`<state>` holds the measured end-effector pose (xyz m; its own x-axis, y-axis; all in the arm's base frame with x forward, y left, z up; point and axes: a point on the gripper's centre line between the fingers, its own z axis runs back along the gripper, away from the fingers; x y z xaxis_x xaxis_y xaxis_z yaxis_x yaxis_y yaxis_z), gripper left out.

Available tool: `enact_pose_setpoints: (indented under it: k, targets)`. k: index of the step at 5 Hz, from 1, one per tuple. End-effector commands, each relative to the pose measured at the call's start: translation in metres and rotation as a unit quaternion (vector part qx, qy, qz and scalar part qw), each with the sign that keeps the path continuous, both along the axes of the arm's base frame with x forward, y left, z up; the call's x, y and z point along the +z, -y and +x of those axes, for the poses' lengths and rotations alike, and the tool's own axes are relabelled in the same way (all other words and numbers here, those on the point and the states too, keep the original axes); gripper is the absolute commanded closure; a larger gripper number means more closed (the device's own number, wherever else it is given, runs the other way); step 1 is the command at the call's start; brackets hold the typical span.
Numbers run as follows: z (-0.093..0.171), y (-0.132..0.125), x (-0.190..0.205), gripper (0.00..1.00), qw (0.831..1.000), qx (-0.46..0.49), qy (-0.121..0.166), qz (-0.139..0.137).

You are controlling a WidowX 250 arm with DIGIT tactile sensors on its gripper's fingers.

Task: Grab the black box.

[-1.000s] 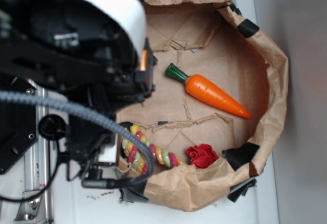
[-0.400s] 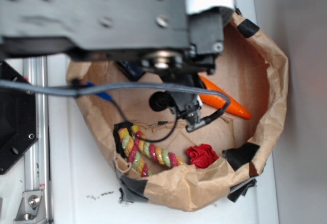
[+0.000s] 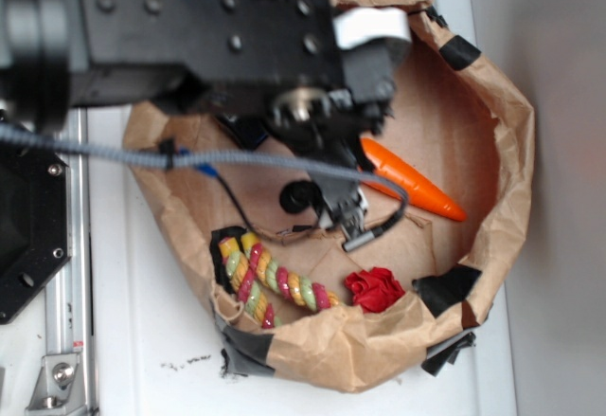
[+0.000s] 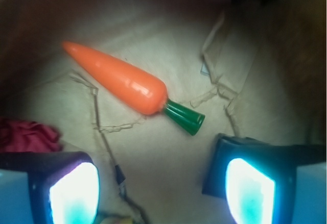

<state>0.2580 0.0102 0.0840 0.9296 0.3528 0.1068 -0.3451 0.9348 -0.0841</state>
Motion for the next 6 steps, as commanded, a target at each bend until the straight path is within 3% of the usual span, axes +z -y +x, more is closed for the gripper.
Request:
enact_pose_setpoints:
  k: [1,2,3,6]
  targets:
    - [-0.013,-0.01,-0.013,0.0,1.0,0.005,0.028,-0.01]
    - [-0.025,-0.019,-0.008,0.0,0.999,0.032,0.013,-0.012]
    - [-0.029,-0.021,0.007,0.0,0.999,0.005,0.034,-0.007]
    - [-0.029,-0.021,0.007,0.0,0.999,0.005,0.034,-0.007]
